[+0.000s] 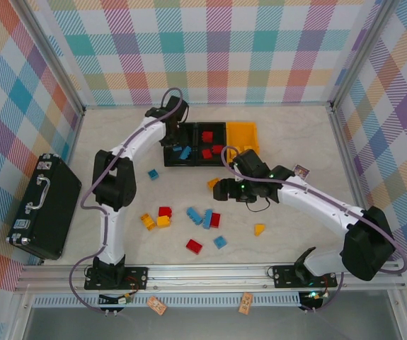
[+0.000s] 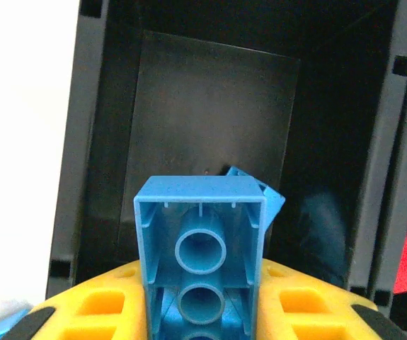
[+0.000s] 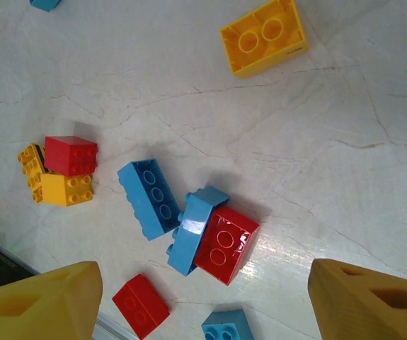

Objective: Sort the legos into containers by color
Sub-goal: Place the lego in the container, then pick up the lego from the bottom-center of the table.

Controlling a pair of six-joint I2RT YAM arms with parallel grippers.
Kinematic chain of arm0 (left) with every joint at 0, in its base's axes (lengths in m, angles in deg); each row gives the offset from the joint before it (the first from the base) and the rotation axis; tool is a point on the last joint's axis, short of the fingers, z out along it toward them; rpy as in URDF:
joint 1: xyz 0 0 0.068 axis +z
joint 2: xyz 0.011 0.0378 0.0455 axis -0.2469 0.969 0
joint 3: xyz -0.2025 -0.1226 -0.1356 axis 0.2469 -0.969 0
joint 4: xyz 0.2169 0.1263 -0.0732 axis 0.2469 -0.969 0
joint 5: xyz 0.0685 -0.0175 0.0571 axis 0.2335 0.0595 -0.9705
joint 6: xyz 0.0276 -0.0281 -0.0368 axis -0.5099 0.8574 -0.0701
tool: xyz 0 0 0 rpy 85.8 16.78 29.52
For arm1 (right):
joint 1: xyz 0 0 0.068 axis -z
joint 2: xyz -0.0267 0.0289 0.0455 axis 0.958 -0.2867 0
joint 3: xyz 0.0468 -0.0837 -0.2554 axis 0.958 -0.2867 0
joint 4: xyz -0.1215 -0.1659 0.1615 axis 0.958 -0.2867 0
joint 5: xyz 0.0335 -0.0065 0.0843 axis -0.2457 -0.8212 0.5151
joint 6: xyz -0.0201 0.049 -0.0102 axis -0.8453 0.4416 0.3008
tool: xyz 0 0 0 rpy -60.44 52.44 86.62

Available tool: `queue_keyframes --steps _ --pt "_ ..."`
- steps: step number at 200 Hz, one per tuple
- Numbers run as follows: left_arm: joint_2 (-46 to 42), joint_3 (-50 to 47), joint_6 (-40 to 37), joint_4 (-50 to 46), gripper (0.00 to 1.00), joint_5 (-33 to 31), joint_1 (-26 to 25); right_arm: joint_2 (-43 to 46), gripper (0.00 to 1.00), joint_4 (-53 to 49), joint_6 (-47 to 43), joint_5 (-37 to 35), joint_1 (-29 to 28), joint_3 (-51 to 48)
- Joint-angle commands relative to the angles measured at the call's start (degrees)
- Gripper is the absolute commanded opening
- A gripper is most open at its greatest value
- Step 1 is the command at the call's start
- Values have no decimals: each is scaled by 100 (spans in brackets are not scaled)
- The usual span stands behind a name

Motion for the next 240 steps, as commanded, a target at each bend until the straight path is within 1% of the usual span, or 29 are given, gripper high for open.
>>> queue_keyframes --steps 1,27,54,69,86,98,124,157,173,195,218,240 --pt "355 491 -269 -529 29 -128 48 170 76 -47 171 -120 19 -99" --pt "671 904 -340 -695 29 -84 48 197 77 -86 196 -162 17 -118" --pt "818 1108 -391 -778 32 -161 48 151 77 -111 195 -176 19 -121" --pt "838 1126 -401 -763 35 -154 53 147 77 -97 210 -166 19 -139" --pt "852 1133 -410 -768 44 -139 48 155 77 -95 202 -166 19 -146" --pt "851 1136 -406 -779 47 -140 40 164 77 -97 211 -166 19 -144" --pt "754 1118 -426 -771 49 -158 7 171 77 -105 203 -175 19 -136" --pt "474 1081 -428 -771 49 -56 -64 194 77 -97 230 -216 17 -148" --pt "226 908 -416 -716 49 24 -124 183 77 -99 207 -269 19 -138" --pt "-225 432 -409 -542 49 163 -193 78 78 -95 154 -298 19 -87" --pt "-781 -253 -405 -291 49 408 -241 -146 78 -368 137 -431 25 87" --pt "-1376 -1037 -397 104 50 801 -245 -222 78 -643 257 -669 28 167"
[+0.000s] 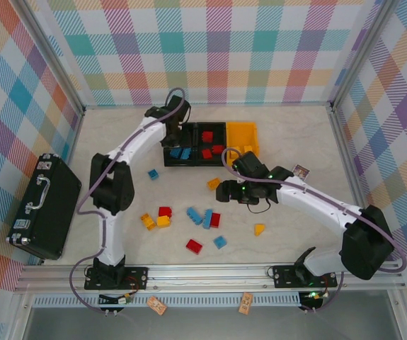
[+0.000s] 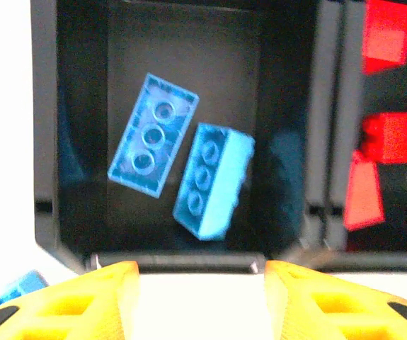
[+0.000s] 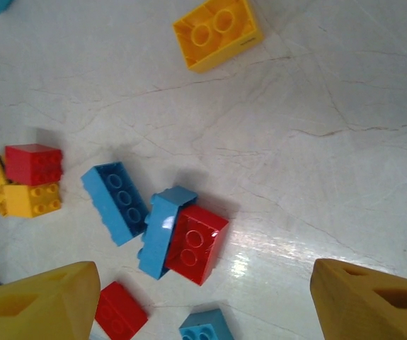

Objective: Sort the legos into containers by color
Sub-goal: Pick up the lego from the bottom-center of the table.

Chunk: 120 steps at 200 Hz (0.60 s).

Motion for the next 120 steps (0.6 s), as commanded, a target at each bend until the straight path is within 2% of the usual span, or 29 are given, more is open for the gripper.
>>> queue_keyframes --steps 1,34,62,89,120 --pt "-754 -679 -61 406 50 528 -40 -104 78 -437 122 -310 25 207" --pt "-1537 -1811 -172 1125 53 1680 -72 -104 78 -1260 672 -919 90 323" --pt "-1994 -2597 -264 1561 53 2352 -195 -146 78 -1942 1109 -1236 139 265" --pt "-2217 -3139 -363 1746 53 2627 -451 -87 78 -2083 1490 -1275 140 -81" --pt "-2383 -3629 -190 1958 53 2616 -766 76 77 -1981 1904 -1261 135 -532"
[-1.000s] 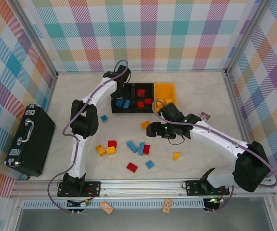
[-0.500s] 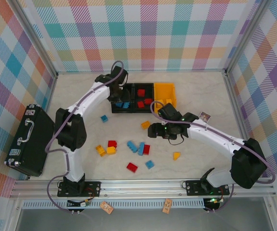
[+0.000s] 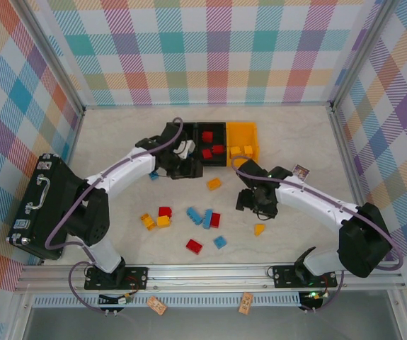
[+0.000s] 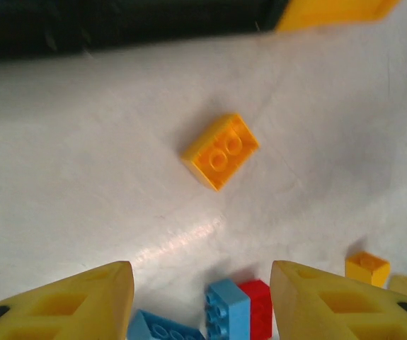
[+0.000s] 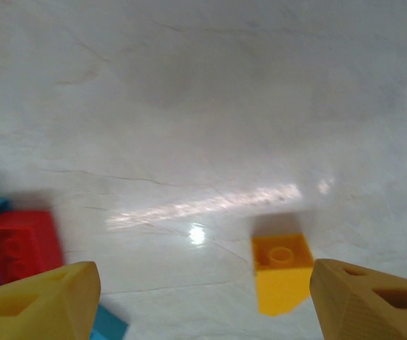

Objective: Sort the legos into containers by color
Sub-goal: Pick up the lego from the bottom-center of the table.

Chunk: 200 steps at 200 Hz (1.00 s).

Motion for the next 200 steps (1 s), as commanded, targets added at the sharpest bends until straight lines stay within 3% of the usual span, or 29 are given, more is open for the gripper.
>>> queue_keyframes --steps 1,70,128,183,200 --pt "-303 -340 33 343 53 288 -227 152 77 -262 524 -86 15 -299" --pt "-115 -832 308 507 53 249 -552 -171 72 246 773 269 8 -805" --pt "-20 -790 410 558 53 159 -573 -411 59 446 680 421 8 -903" --pt "-10 -904 597 749 53 80 -640 -308 35 394 497 376 8 -888" --pt "0 -911 651 790 53 60 -675 -283 32 314 390 316 8 -748"
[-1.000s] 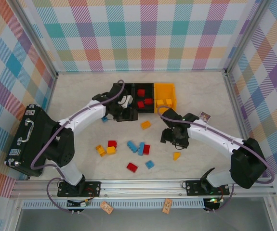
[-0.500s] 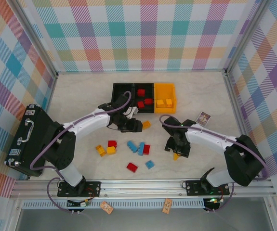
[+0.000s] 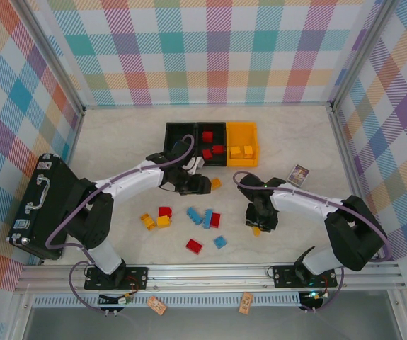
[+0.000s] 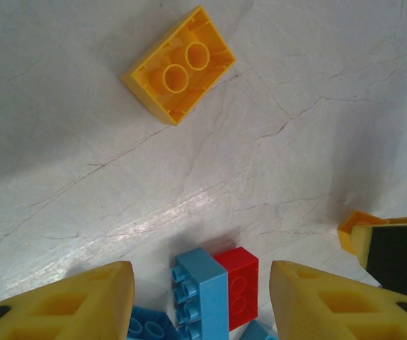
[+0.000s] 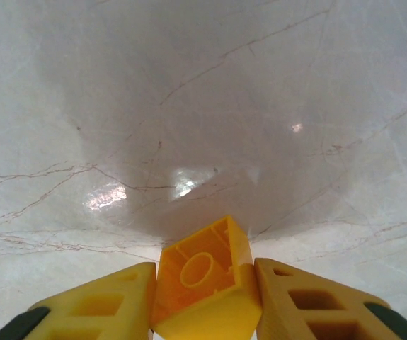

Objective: Sort the legos into containers by color
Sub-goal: Pick up the lego from the bottom-center of the table, then place the lego in the container.

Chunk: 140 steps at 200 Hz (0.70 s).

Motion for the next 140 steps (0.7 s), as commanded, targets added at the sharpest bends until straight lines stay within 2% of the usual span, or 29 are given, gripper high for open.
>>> queue_keyframes --steps 1,56,107,140 --pt "73 -103 131 105 53 -78 -88 62 32 -164 -167 -56 8 160" --pt "-54 -113 253 158 53 -213 -154 99 31 -231 -599 -257 138 827" --pt "-330 -286 359 240 53 -328 -163 -246 31 -120 -1270 -183 718 1827" --pt "-517 -432 521 377 53 -328 -158 -854 32 -95 -1700 -113 1073 2765"
